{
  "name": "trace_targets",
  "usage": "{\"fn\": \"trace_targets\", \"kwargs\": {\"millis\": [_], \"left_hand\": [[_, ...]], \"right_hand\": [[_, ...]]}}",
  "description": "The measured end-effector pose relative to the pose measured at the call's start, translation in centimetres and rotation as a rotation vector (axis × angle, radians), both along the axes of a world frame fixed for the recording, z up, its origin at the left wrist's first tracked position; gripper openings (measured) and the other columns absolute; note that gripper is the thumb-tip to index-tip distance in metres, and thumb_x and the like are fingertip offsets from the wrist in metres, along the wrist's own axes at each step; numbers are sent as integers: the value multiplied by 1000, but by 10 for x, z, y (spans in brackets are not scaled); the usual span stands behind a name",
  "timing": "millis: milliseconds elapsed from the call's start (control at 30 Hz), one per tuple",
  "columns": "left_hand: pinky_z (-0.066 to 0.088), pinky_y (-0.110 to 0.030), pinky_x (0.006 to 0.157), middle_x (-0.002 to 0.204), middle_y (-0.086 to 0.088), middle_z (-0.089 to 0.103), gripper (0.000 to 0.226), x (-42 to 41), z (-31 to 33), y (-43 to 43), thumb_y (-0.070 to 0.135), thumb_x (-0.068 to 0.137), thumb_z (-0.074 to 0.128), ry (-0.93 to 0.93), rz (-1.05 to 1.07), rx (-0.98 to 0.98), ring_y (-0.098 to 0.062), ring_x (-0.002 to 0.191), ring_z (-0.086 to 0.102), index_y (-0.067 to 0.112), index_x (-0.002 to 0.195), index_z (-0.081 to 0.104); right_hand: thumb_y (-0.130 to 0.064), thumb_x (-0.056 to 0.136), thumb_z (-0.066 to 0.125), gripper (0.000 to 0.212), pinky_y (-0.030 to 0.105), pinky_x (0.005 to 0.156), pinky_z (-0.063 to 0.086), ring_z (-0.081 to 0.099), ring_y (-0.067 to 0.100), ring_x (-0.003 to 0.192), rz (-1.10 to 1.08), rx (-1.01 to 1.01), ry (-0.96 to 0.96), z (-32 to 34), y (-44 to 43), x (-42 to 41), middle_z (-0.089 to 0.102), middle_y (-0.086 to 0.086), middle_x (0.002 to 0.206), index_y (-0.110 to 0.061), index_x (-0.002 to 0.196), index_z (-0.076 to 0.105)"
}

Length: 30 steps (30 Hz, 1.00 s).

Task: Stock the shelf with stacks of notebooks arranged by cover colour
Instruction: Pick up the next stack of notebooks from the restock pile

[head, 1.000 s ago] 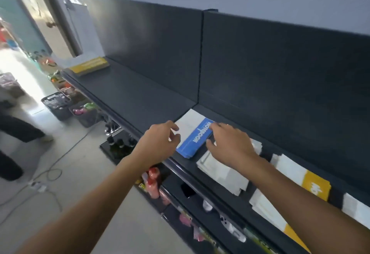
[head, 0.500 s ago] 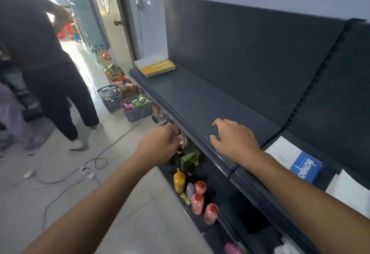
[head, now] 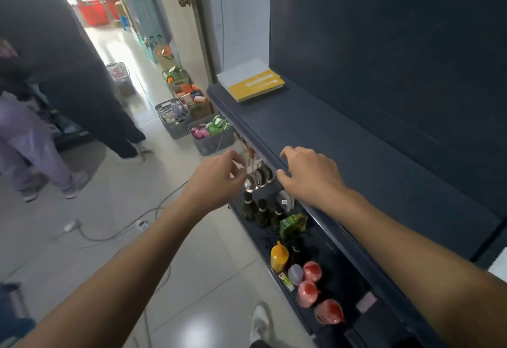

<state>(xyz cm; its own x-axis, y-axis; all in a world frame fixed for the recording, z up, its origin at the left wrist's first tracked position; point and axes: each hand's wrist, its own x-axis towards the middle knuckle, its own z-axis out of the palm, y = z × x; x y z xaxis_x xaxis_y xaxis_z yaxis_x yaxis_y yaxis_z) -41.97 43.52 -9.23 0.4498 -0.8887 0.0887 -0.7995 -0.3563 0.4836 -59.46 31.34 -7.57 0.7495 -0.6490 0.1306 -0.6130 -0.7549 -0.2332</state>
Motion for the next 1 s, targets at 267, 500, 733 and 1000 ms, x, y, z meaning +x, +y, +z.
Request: {"fn": "trace_targets", "kwargs": {"millis": [267, 500, 733, 1000], "left_hand": [[50, -25, 68, 81, 25, 63, 20, 95, -2, -53, 43, 94, 49, 44, -37, 7, -2, 76, 66, 32, 107, 59], [54, -36, 81, 93, 16, 68, 27, 187, -6, -82, 37, 98, 50, 29, -42, 45, -12, 85, 67, 24, 118, 62], [53, -35, 79, 91, 15, 64, 23, 278, -2, -121, 33, 97, 52, 19, -145, 34, -12, 86, 63, 23, 114, 64], [47, -27, 79, 93, 10, 66, 21, 352, -4, -155, 27, 97, 54, 6, -287, 10, -11, 87, 61, 19, 112, 66]], "right_hand": [[-36, 96, 53, 25, 40, 73, 52, 63, 28, 86, -27, 46, 35, -4, -61, 103, 62, -1, 98, -19, 115, 57], [-36, 97, 52, 26, 41, 74, 54, 64, 26, 85, -57, 54, 59, -1, -87, 184, 62, -2, 97, -19, 115, 57], [-37, 99, 52, 32, 40, 75, 52, 63, 26, 90, -178, 62, 89, -1, -112, 258, 63, -2, 103, -19, 124, 57], [-38, 98, 50, 27, 37, 70, 45, 56, 25, 85, -492, 84, 46, -14, -129, 314, 64, -1, 101, -20, 117, 57]]}}
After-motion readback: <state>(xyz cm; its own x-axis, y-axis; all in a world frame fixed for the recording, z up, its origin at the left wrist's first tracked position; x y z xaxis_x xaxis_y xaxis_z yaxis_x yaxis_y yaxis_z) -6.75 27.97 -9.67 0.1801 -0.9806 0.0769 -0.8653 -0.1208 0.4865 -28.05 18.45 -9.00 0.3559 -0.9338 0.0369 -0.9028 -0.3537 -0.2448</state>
